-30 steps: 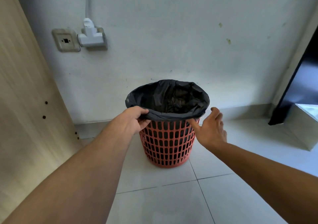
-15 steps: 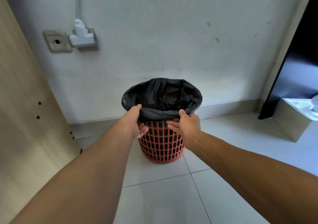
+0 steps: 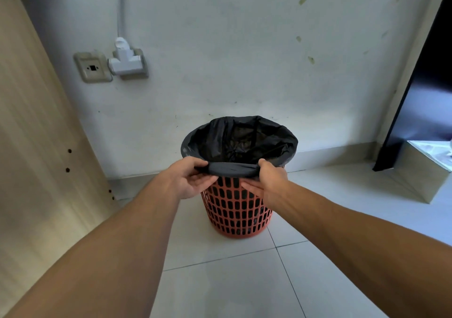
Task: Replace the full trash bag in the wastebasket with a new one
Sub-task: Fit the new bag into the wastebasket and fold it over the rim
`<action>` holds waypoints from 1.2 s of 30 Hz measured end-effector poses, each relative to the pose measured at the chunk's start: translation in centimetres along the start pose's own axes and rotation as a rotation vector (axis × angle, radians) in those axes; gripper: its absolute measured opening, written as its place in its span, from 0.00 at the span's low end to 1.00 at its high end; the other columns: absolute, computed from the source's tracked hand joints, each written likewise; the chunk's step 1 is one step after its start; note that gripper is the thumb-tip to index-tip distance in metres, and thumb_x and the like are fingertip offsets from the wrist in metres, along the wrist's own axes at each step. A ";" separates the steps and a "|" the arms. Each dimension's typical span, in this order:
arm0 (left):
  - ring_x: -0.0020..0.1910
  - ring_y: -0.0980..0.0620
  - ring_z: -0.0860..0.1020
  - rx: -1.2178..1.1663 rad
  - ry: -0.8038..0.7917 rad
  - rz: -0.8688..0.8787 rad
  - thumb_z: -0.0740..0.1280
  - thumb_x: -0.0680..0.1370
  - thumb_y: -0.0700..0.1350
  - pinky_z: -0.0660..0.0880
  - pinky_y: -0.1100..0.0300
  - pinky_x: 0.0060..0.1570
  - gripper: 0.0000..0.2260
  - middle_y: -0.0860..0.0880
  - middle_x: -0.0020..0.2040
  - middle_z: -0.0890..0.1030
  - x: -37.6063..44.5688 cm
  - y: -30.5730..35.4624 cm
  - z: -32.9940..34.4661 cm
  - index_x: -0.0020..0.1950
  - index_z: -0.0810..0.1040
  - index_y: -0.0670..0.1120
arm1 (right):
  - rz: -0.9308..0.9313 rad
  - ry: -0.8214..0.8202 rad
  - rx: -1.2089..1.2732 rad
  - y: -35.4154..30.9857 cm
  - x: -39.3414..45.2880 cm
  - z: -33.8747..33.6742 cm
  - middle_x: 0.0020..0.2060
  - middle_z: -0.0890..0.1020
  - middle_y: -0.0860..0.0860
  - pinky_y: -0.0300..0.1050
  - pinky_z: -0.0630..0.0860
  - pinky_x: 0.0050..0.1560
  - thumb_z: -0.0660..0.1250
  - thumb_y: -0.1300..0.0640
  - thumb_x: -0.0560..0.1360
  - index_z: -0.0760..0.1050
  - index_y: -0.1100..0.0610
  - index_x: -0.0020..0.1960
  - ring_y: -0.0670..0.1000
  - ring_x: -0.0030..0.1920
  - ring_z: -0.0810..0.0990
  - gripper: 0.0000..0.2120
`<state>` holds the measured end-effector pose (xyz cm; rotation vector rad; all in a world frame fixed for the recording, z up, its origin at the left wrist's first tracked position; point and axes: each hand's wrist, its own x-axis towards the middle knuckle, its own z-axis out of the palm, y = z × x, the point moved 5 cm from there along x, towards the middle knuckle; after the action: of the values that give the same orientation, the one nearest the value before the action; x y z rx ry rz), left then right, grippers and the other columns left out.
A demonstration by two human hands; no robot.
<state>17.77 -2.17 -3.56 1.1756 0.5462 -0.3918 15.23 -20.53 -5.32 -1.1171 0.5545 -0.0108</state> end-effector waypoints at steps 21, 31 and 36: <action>0.38 0.49 0.77 -0.102 0.124 0.116 0.64 0.80 0.39 0.76 0.57 0.42 0.04 0.43 0.42 0.77 0.4 0.6 0.4 0.52 0.74 0.39 | -0.085 0.216 -0.044 -0.7 1.8 -0.6 0.51 0.81 0.59 0.47 0.83 0.37 0.57 0.53 0.82 0.70 0.61 0.63 0.55 0.38 0.83 0.14; 0.37 0.50 0.79 -0.104 0.276 0.221 0.68 0.77 0.43 0.71 0.59 0.26 0.14 0.45 0.54 0.83 1.4 1.2 -1.7 0.62 0.77 0.43 | -0.131 0.270 -0.233 -2.0 2.8 -3.2 0.49 0.76 0.55 0.56 0.80 0.52 0.54 0.54 0.80 0.69 0.61 0.65 0.56 0.47 0.78 0.17; 0.35 0.51 0.76 -0.056 0.257 0.181 0.64 0.79 0.36 0.70 0.58 0.28 0.08 0.45 0.49 0.81 1.8 1.2 -1.8 0.56 0.77 0.42 | -0.163 0.303 -0.170 -2.2 2.9 -3.6 0.49 0.76 0.55 0.51 0.79 0.49 0.58 0.56 0.79 0.67 0.62 0.64 0.55 0.46 0.78 0.16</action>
<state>19.56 -0.04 -4.19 1.2183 0.6620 -0.0699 16.73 -25.40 -5.77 -1.3352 0.7426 -0.2821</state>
